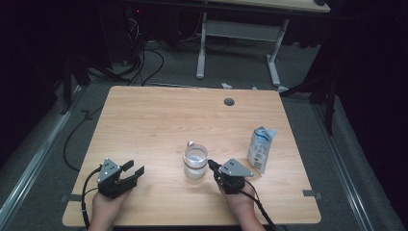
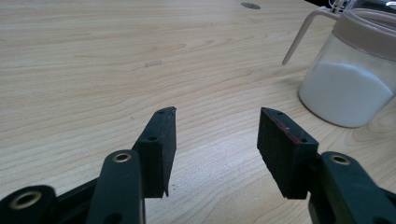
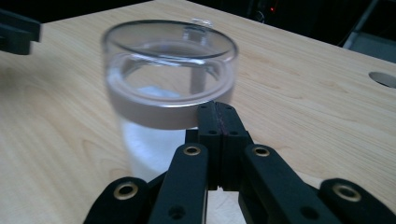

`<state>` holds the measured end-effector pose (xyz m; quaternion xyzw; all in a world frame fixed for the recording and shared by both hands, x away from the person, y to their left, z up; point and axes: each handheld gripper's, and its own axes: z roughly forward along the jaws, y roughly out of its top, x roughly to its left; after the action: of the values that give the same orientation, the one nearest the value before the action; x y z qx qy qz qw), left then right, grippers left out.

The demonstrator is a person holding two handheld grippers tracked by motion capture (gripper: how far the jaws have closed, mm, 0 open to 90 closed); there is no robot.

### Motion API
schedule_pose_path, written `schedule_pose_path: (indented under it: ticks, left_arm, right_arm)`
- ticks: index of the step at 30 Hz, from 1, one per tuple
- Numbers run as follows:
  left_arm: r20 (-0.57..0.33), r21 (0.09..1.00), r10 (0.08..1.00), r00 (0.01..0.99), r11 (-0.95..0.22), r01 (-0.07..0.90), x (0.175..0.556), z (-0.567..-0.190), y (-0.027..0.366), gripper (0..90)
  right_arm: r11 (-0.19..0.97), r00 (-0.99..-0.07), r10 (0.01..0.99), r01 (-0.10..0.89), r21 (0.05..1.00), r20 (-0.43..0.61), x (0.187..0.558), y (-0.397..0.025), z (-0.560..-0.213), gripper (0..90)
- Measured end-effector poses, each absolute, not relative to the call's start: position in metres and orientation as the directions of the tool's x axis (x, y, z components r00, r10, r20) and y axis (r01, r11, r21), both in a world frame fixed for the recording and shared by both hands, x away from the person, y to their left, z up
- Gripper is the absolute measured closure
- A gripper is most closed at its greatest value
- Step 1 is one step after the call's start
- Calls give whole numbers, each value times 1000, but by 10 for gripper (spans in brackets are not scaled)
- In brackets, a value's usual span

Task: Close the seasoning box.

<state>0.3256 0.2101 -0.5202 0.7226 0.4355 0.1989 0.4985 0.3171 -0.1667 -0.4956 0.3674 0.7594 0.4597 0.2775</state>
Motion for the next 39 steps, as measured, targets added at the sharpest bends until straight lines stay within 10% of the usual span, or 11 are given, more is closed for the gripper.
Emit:
schedule_pose_path:
  ticks: [39]
  left_arm:
    - [-143,891,828,542,-130,434,320,-521,211,478]
  right_arm:
    - [329,-618,781,294,897,-83,314,-151,-500,900]
